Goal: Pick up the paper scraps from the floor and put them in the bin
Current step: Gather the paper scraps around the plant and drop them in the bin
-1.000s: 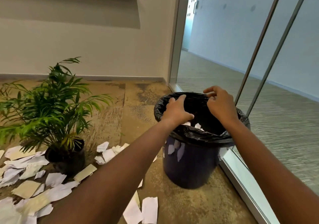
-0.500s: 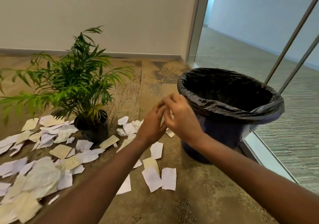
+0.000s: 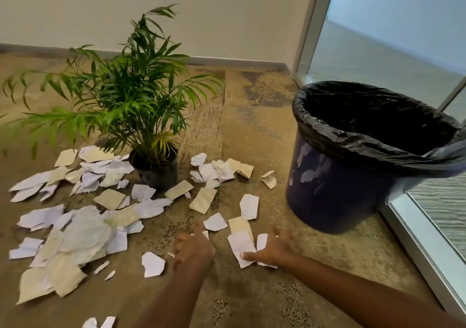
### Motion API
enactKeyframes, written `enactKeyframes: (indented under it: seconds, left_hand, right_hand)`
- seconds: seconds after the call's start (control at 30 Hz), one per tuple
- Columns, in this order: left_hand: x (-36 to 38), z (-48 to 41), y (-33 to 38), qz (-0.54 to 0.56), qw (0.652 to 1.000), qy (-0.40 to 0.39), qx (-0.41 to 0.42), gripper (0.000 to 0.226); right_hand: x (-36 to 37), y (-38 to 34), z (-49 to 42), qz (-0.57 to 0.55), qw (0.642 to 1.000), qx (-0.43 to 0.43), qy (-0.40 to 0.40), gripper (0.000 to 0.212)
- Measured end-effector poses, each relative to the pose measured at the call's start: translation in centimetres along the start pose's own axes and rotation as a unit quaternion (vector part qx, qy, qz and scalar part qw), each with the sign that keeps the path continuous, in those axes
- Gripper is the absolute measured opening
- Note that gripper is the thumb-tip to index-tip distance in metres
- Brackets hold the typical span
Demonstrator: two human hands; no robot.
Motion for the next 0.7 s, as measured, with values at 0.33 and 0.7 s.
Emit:
enactKeyframes:
  seconds: [0.33,0.7]
  left_hand:
    - [-0.5,-2.3,-0.4,0.037,0.994,0.083,0.060,0.047]
    - [-4.8,-4.6,2.4,-0.055,0.956,0.179,0.224,0.039]
  right_hand:
    - [1.5,-4.1,1.1,-0.061,0.985,-0.149,0.053,0.091]
    - [-3.5,-6.5,-2.4,0.044,0.975,-0.171,0.132,0.046]
Point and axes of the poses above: each hand's wrist, its own z-axis away from the middle knuckle, its own x-axis out of the palm, y = z × x, the point moved 2 cm from there along -z, towards the middle knuckle, and after that the axes turned 7 degrees about -y, right-handed, at the moved point
